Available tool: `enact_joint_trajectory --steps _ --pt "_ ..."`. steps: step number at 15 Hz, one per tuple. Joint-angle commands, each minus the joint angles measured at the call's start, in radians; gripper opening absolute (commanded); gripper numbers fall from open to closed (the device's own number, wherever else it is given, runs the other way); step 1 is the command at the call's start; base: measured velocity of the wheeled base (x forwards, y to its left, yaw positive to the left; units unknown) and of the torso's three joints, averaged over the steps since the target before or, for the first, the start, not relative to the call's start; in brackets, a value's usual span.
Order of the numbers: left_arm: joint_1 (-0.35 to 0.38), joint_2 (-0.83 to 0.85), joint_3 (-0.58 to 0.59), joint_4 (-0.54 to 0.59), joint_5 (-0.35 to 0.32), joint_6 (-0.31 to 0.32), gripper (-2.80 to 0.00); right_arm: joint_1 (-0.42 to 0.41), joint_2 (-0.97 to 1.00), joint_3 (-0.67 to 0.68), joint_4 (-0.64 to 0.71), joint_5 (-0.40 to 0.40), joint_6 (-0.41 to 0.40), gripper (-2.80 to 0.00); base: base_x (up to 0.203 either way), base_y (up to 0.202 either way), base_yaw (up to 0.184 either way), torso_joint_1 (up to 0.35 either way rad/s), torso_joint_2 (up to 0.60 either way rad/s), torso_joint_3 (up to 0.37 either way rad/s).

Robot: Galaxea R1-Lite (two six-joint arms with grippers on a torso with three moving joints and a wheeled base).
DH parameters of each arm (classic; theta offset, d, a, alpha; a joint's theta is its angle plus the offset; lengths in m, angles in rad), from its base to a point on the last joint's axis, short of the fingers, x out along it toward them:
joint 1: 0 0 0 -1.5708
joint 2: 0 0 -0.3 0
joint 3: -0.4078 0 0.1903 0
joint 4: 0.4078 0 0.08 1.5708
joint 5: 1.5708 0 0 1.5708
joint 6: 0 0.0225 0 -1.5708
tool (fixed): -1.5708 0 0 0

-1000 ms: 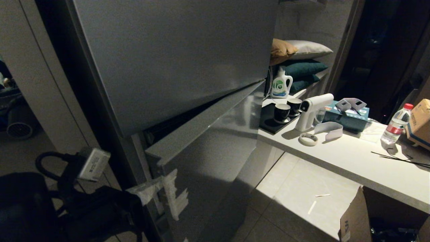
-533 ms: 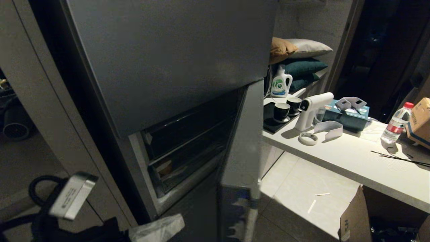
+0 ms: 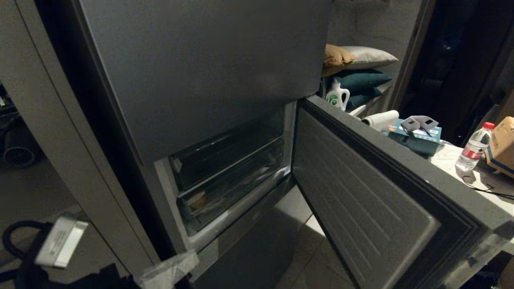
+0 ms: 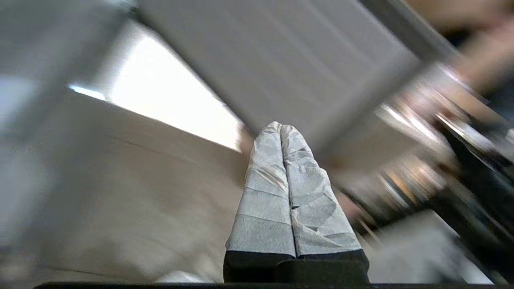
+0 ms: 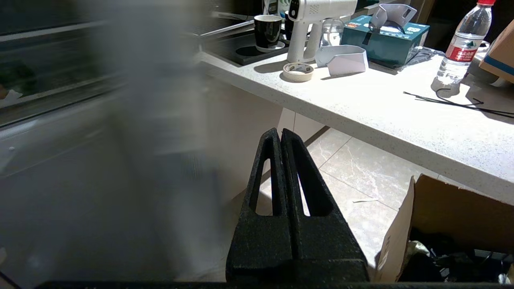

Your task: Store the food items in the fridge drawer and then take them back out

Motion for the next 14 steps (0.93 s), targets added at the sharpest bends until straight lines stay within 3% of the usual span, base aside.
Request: enact_joint_trajectory --steps 1,2,3,6,8,10,14 --pt "0.027 -0.023 -0.003 -0.002 0.221 0.051 -2.8 0.0 -0.002 0.029 0.0 0.0 0.0 -2.8 0.0 0.0 0.0 0.0 0.0 0.0" --pt "0.051 -0.054 0.004 -0.002 0.293 0.085 -2.8 0.0 -0.002 0.029 0.0 0.0 -0.003 -2.8 0.0 0.0 0.0 0.0 0.0 0.0" --pt "0.109 -0.096 0.013 -0.001 0.31 0.109 -2.8 0.0 -0.002 0.029 0.0 0.0 -0.003 -2.8 0.0 0.0 0.0 0.0 0.0 0.0" --pt "0.393 -0.241 0.039 0.034 0.322 0.164 -2.8 0.0 -0.002 0.029 0.0 0.0 0.0 -2.8 0.0 0.0 0.0 0.0 0.0 0.0" --pt "0.576 -0.391 0.066 0.117 0.324 0.182 -2.8 0.0 -0.002 0.029 0.0 0.0 0.001 -2.8 0.0 0.0 0.0 0.0 0.0 0.0" --pt "0.638 -0.587 0.101 0.278 0.296 0.239 -2.8 0.0 -0.002 0.03 -0.001 0.0 0.004 -2.8 0.0 0.0 0.0 0.0 0.0 0.0" --pt "0.674 -0.896 0.134 0.673 0.126 0.364 -2.8 0.001 -0.002 0.031 -0.001 -0.001 0.012 -2.8 0.0 0.0 0.0 0.0 0.0 0.0"
